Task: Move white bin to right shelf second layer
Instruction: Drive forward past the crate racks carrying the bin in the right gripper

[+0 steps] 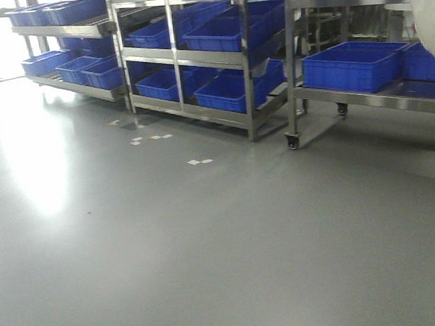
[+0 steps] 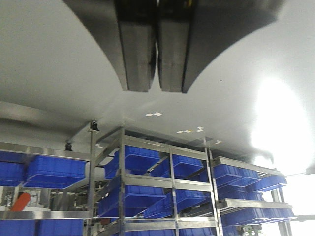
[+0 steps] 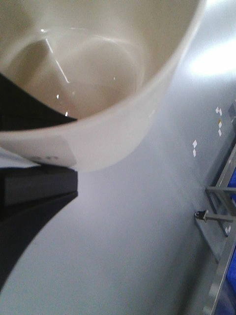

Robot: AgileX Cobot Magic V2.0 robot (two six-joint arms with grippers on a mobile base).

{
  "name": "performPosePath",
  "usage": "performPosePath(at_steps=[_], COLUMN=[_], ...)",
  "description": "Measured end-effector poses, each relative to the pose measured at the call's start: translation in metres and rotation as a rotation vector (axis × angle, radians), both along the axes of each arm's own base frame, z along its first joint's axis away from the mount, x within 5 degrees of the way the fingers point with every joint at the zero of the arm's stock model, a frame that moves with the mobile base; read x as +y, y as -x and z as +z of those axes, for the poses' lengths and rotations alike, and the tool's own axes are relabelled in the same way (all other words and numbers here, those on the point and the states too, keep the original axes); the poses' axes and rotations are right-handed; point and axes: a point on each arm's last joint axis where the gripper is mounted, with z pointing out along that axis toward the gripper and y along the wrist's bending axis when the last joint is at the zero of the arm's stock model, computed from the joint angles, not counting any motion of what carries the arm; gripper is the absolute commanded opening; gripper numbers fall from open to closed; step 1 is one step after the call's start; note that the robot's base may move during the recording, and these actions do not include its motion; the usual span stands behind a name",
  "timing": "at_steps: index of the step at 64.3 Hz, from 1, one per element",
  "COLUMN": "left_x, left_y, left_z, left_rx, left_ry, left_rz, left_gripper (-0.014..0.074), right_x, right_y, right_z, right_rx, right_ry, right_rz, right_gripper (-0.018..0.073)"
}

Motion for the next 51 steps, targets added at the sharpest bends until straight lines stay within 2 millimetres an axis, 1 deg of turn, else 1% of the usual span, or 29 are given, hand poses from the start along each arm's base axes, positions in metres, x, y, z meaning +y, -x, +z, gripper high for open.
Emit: performPosePath(at_steps=[51], left_x=[0.0000], left_y=[0.0000], left_z=[0.0000], left_rx=[0.000], left_ry=[0.000], left_rz=[0.000], left_gripper=[0.0085], right_x=[0.0000], right_y=[0.0000], right_z=[0.0000], right_rx=[0.000], right_ry=[0.000], right_rz=[0.000], right_gripper=[0.0034])
